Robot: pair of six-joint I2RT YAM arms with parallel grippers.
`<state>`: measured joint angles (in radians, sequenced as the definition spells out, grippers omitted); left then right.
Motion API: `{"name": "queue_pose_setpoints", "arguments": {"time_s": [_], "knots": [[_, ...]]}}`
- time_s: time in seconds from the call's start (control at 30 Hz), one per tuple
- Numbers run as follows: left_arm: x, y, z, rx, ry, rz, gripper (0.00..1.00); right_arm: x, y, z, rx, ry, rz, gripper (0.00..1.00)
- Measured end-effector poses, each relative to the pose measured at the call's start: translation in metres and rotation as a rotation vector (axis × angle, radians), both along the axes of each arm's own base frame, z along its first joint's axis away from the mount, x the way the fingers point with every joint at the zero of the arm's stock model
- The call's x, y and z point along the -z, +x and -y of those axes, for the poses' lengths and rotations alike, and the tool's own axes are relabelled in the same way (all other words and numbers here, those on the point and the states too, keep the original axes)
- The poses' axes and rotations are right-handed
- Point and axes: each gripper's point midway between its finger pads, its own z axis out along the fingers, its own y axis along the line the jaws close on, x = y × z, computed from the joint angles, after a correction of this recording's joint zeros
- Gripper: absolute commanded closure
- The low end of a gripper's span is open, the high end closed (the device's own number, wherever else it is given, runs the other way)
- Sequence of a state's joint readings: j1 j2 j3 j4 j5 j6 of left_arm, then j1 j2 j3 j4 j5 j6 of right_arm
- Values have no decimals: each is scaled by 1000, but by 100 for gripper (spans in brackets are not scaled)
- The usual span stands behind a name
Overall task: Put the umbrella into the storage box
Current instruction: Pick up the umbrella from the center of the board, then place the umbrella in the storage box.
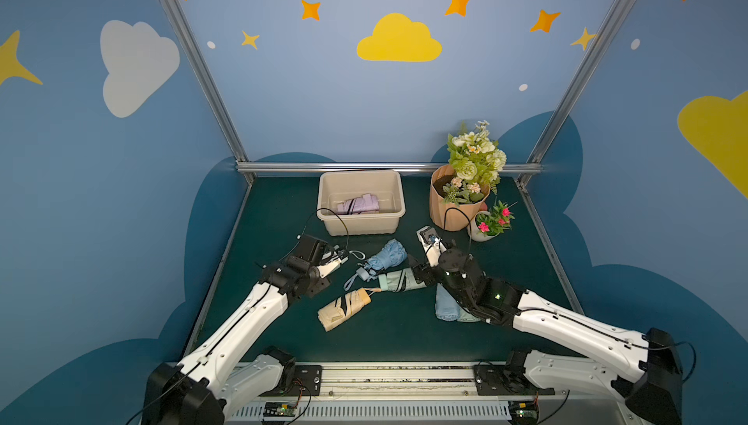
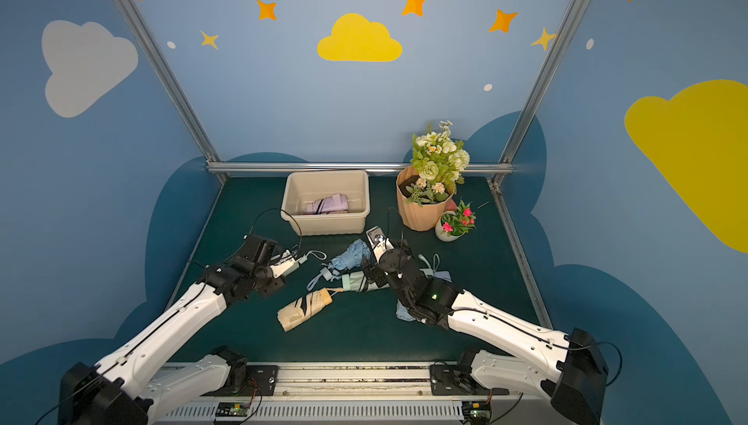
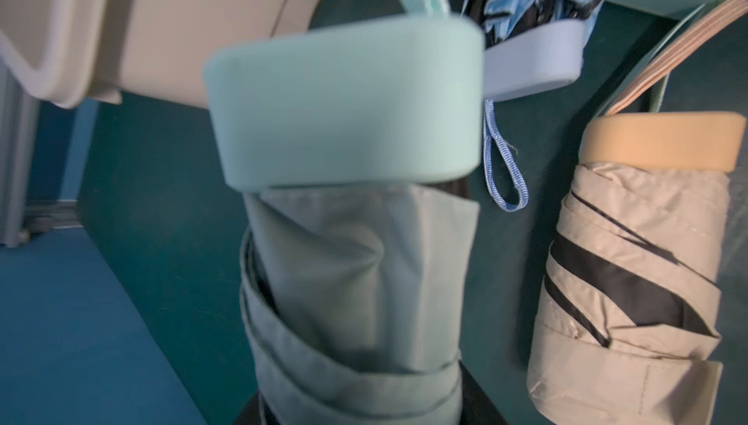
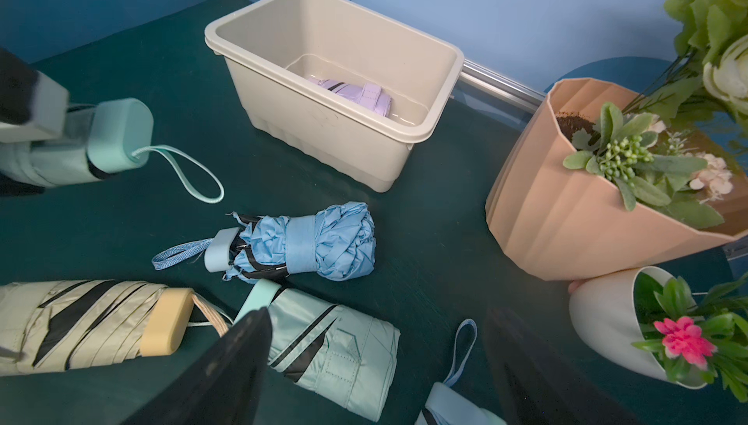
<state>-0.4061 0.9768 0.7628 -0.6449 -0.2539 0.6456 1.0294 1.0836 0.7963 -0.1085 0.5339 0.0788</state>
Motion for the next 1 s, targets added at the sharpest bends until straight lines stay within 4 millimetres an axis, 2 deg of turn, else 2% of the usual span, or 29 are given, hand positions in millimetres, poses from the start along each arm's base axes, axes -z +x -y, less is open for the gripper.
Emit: {"name": "queue_pose_setpoints", "arguments": {"time_s": [0.13, 0.23, 0.5, 0.77, 1.0], "knots": [[-36, 2, 9, 93, -47, 164, 43, 3, 0, 1, 7, 9, -9, 12], [-52, 9, 16, 153, -35, 232, 43, 2, 0, 0, 10, 21, -8, 12], [-54, 53, 32, 275, 68, 257, 43, 0, 2, 0, 15, 28, -3, 12], [-75, 109, 48, 319, 102, 339, 43, -1, 4, 3, 31, 25, 5, 12], [-85, 157, 57, 307, 102, 359, 43, -13, 3, 10, 46, 49, 31, 12]]}}
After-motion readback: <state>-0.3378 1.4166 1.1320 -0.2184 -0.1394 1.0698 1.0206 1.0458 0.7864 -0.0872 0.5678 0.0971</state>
